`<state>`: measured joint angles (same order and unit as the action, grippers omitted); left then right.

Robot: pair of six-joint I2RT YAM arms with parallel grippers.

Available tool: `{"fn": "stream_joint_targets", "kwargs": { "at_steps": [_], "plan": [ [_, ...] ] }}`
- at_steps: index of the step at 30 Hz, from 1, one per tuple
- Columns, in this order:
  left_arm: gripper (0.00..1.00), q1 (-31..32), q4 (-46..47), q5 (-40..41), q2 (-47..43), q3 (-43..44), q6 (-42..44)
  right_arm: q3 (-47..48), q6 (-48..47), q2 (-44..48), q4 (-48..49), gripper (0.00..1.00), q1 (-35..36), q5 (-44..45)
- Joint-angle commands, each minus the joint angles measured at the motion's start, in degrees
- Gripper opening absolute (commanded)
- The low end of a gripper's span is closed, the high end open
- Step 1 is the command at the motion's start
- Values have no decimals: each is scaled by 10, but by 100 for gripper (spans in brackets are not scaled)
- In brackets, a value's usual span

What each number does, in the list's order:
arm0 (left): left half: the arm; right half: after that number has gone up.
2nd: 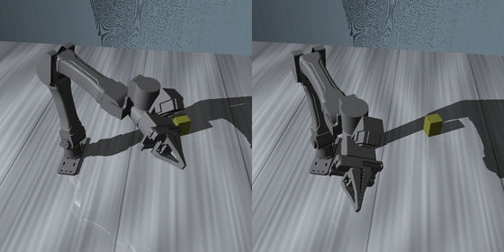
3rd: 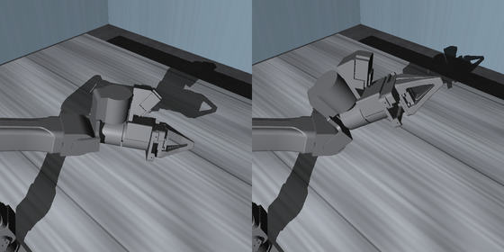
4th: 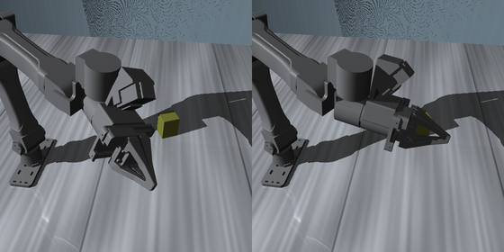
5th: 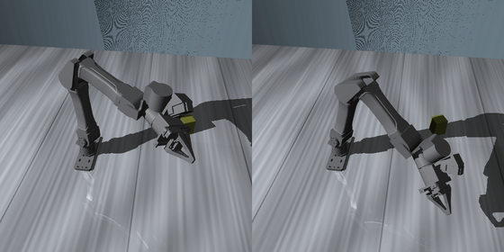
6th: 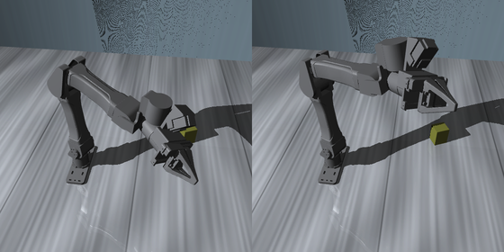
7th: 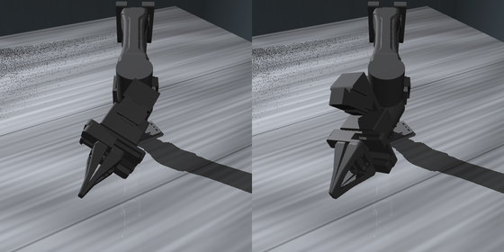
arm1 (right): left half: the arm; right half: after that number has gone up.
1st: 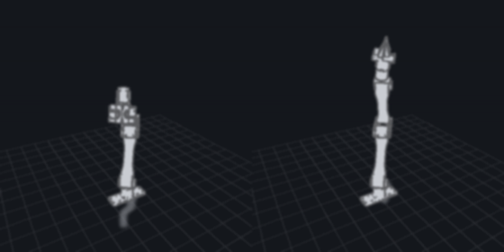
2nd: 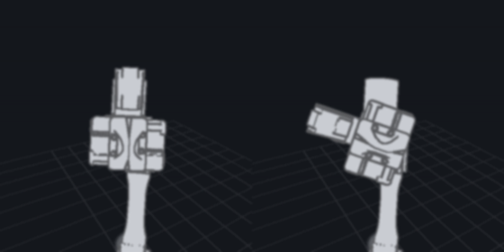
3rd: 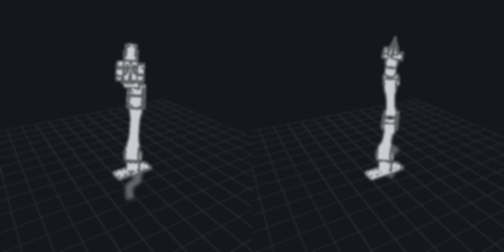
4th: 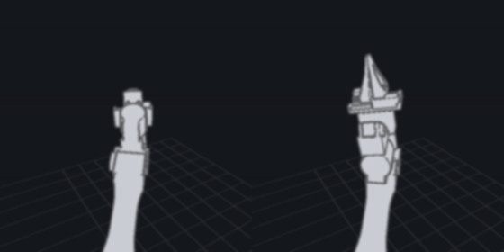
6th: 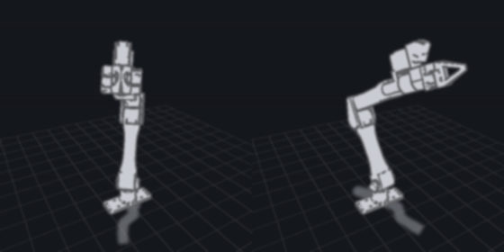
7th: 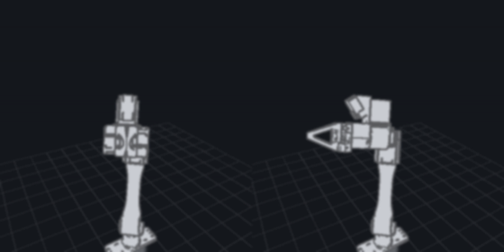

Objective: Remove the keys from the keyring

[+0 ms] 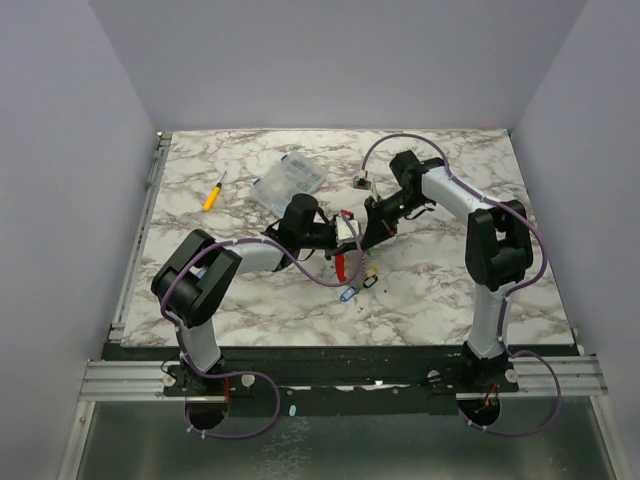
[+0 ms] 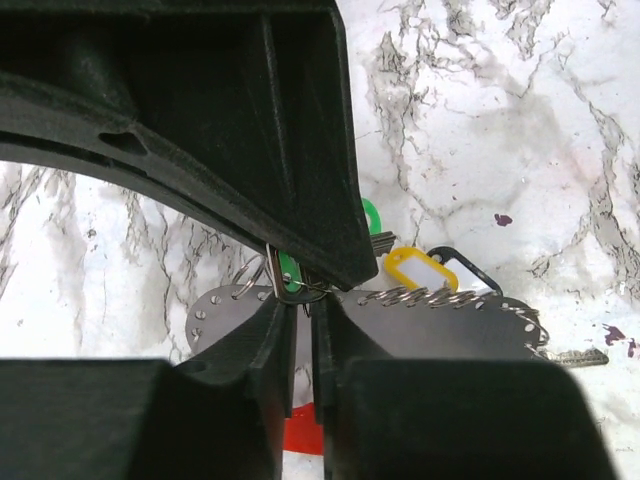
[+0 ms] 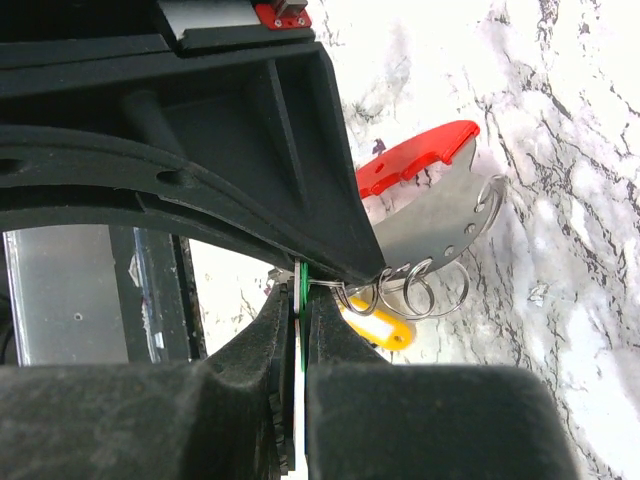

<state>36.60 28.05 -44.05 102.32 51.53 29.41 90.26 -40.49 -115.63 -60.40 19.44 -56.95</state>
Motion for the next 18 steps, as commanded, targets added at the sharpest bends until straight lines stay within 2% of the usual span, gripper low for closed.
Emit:
{"fn": "stream_joint_targets", "kwargs": {
  "at_steps": [1,11,15,18],
  "plan": [
    [13,4,25,-17,-6,-12,5,23,2,-8,-13,1,-1,-27],
    [15,4,24,-1,3,-11,5,20,-6,-2,-25,1,-6,-30],
    [26,4,24,0,5,-11,5,15,-6,-1,-22,1,-6,-32],
    [28,4,24,1,6,-14,7,15,-6,-2,-22,1,-6,-33]
  ]
}}
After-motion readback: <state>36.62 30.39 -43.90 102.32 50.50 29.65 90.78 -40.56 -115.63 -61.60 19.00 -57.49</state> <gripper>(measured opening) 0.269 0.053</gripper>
